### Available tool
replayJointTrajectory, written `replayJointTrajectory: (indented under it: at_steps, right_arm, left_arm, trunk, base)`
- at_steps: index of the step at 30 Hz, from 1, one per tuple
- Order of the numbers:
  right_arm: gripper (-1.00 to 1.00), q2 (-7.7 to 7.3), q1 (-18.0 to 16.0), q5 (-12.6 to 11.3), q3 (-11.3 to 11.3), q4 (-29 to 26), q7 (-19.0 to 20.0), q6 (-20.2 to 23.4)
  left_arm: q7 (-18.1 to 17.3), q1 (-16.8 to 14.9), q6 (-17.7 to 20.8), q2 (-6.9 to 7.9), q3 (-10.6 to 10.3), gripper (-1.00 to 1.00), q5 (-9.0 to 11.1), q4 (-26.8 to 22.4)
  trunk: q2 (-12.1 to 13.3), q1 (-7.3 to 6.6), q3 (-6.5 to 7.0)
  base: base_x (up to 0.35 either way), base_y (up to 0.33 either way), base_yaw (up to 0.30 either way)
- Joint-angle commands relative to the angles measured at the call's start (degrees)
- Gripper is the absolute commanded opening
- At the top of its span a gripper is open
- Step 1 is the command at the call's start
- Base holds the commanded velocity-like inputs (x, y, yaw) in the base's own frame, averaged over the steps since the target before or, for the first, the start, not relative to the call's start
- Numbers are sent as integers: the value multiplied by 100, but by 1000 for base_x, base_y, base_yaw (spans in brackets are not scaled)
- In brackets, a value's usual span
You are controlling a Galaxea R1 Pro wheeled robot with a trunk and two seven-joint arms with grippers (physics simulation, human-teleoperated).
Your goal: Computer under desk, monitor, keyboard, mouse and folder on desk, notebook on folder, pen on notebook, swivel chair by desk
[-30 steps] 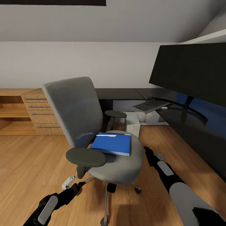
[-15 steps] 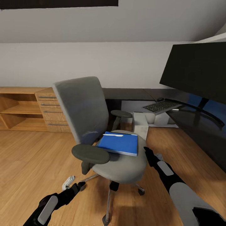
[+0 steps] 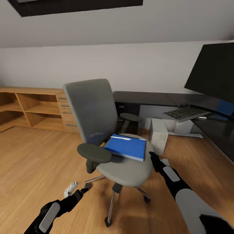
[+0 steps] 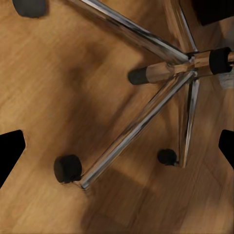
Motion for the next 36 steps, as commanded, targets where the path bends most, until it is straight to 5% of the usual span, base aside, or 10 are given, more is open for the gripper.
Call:
replayJointTrajectory:
  at_steps: [1,11,36]
  right_arm:
    - [100,6,4,-70,22,34,-21,35]
    - [100,4,4,-57,20,34,-22,23]
    - [100,-2,4,-54,19,4,-13,19]
  left_arm:
    - [-17,-6,36,-4,16,100,10,3]
    - [-18,-6,36,-4,17,100,13,3]
    - [-77,64,36,-4,42,100,27,3]
  trunk:
    - [-1,0,-6]
    - [-1,0,-6]
    - [-1,0,-6]
  base:
    - [0,0,278]
    - [0,0,209]
    - [163,-100,4]
